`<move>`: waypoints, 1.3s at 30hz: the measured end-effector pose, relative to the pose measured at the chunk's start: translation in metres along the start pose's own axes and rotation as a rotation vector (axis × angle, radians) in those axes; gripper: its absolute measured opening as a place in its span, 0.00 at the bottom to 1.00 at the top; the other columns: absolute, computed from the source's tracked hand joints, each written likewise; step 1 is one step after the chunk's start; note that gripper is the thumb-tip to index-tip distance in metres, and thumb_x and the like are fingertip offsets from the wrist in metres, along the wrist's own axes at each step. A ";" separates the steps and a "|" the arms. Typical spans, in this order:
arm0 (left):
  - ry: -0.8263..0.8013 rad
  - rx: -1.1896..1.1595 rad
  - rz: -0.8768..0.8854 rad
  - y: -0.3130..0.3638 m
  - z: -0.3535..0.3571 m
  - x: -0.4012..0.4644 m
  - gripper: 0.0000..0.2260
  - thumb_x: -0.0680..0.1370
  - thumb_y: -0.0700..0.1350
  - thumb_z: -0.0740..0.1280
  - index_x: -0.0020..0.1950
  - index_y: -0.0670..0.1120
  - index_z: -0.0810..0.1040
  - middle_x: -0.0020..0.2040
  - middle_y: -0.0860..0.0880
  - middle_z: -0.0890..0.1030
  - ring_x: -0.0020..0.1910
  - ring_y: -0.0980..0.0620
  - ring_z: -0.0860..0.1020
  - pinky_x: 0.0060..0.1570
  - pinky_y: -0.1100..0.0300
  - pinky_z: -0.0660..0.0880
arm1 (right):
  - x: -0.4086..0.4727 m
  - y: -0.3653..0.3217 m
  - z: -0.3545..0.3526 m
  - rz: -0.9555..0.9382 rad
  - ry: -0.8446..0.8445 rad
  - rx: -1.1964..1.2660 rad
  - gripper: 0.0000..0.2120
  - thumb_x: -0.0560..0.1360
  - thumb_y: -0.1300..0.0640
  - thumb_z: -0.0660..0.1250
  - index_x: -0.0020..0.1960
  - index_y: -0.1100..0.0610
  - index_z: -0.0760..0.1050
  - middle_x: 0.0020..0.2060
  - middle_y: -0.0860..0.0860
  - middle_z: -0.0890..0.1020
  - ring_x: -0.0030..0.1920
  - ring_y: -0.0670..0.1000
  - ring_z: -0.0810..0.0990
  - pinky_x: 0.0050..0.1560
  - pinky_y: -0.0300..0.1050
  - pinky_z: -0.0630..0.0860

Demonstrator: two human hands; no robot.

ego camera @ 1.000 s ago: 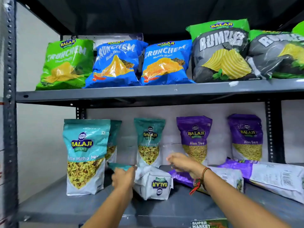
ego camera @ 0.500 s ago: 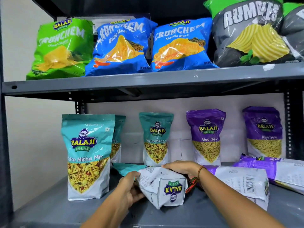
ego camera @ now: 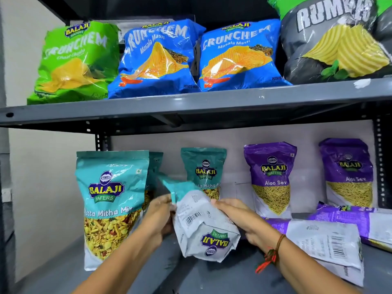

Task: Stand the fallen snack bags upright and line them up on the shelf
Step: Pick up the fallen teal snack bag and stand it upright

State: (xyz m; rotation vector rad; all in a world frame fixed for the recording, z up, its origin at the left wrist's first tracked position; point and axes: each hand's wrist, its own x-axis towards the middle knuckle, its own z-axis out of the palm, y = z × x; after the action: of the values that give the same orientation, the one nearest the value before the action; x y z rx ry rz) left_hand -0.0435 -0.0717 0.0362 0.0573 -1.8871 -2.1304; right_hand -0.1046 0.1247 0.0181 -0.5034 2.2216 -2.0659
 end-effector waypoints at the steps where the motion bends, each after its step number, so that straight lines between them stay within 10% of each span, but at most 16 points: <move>1: -0.015 -0.005 0.035 0.005 -0.001 0.002 0.16 0.77 0.30 0.55 0.52 0.44 0.80 0.41 0.46 0.84 0.33 0.51 0.79 0.35 0.59 0.75 | -0.001 -0.001 0.002 -0.059 0.024 0.023 0.19 0.75 0.51 0.69 0.59 0.64 0.77 0.50 0.57 0.86 0.45 0.51 0.82 0.49 0.45 0.78; 12: -0.080 -0.234 0.160 -0.040 0.009 0.009 0.16 0.75 0.25 0.60 0.51 0.41 0.81 0.42 0.47 0.88 0.37 0.53 0.86 0.35 0.61 0.82 | -0.038 0.027 0.022 -0.591 0.354 -0.466 0.39 0.69 0.58 0.75 0.72 0.38 0.60 0.46 0.32 0.77 0.49 0.43 0.83 0.54 0.45 0.82; 19: -0.073 -0.400 0.019 -0.038 -0.005 0.017 0.12 0.76 0.41 0.57 0.50 0.41 0.79 0.39 0.44 0.85 0.38 0.46 0.80 0.42 0.55 0.75 | -0.051 0.037 0.031 -0.606 0.536 -0.366 0.31 0.64 0.55 0.78 0.61 0.40 0.66 0.48 0.42 0.72 0.46 0.48 0.73 0.53 0.53 0.78; 23: -0.002 -0.210 -0.130 -0.052 -0.014 0.018 0.21 0.82 0.52 0.50 0.50 0.42 0.79 0.47 0.43 0.82 0.44 0.47 0.78 0.44 0.54 0.72 | -0.070 0.053 0.050 -0.430 0.281 -0.391 0.28 0.57 0.37 0.69 0.54 0.35 0.63 0.52 0.39 0.68 0.53 0.40 0.72 0.61 0.50 0.74; 29: 0.031 0.047 -0.109 -0.057 -0.002 0.007 0.13 0.77 0.46 0.62 0.38 0.42 0.82 0.34 0.48 0.86 0.37 0.46 0.80 0.42 0.54 0.77 | -0.071 0.047 0.057 -0.249 0.176 -0.413 0.56 0.50 0.29 0.63 0.74 0.46 0.54 0.63 0.46 0.61 0.71 0.47 0.61 0.73 0.42 0.57; 34: -0.162 0.099 0.024 -0.071 -0.006 -0.005 0.11 0.74 0.41 0.71 0.34 0.44 0.72 0.23 0.52 0.74 0.22 0.58 0.71 0.32 0.61 0.67 | -0.056 0.050 0.045 -0.174 0.085 -0.160 0.47 0.49 0.33 0.79 0.62 0.34 0.59 0.65 0.44 0.72 0.65 0.43 0.72 0.70 0.48 0.70; 39: -0.136 0.046 -0.012 -0.079 -0.001 -0.007 0.17 0.67 0.45 0.78 0.43 0.47 0.70 0.28 0.51 0.72 0.27 0.56 0.72 0.35 0.59 0.74 | -0.046 0.055 0.032 -0.128 0.093 0.012 0.39 0.55 0.55 0.80 0.56 0.47 0.60 0.55 0.48 0.81 0.54 0.46 0.83 0.57 0.47 0.80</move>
State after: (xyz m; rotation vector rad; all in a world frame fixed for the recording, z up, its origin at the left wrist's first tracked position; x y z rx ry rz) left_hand -0.0520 -0.0635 -0.0423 -0.0677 -2.0166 -2.1479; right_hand -0.0634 0.1094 -0.0465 -0.5747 2.2822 -2.2072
